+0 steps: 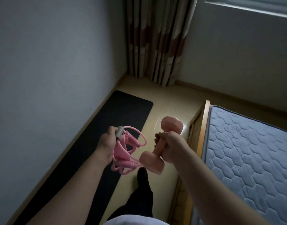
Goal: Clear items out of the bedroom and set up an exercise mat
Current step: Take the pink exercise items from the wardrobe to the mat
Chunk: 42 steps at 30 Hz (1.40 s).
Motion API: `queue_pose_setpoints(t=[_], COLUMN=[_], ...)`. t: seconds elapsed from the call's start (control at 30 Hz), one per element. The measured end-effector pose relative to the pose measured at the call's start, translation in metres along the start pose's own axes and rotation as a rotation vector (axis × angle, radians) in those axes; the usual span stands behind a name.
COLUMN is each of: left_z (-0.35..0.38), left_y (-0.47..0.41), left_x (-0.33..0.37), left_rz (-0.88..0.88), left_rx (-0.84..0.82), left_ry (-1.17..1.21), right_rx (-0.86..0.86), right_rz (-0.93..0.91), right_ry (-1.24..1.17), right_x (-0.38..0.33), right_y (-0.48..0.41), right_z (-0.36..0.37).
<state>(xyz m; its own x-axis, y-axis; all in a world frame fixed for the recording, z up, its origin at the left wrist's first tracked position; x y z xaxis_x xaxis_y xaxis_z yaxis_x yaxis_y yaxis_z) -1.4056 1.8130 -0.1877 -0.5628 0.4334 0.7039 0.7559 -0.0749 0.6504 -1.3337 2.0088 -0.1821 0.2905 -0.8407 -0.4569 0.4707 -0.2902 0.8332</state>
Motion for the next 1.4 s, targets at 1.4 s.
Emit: queue_pose_setpoints(t=[1.4], left_z=[0.371], left_y=[-0.664], left_x=[-0.074], left_rz=[-0.425], left_rx=[0.371], left_ry=[0.338], right_rx=[0.146], right_rz=[0.141], right_ry=[0.290], right_x=[-0.109], right_y=[-0.948], right_z=[0.070])
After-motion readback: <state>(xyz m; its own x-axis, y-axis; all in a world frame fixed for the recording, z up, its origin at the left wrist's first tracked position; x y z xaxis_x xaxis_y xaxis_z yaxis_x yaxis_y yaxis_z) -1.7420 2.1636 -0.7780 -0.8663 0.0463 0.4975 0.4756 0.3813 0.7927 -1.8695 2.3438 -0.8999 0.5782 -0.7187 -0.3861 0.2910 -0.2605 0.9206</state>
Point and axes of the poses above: each hand's wrist, its own y-axis away from the middle knuckle, its own z-axis out of the palm, x = y × z, the point moved 3 cm from there along -y, towards the middle knuckle, and after that the axes turned 13 degrees about -y, right-handed, at the moved point
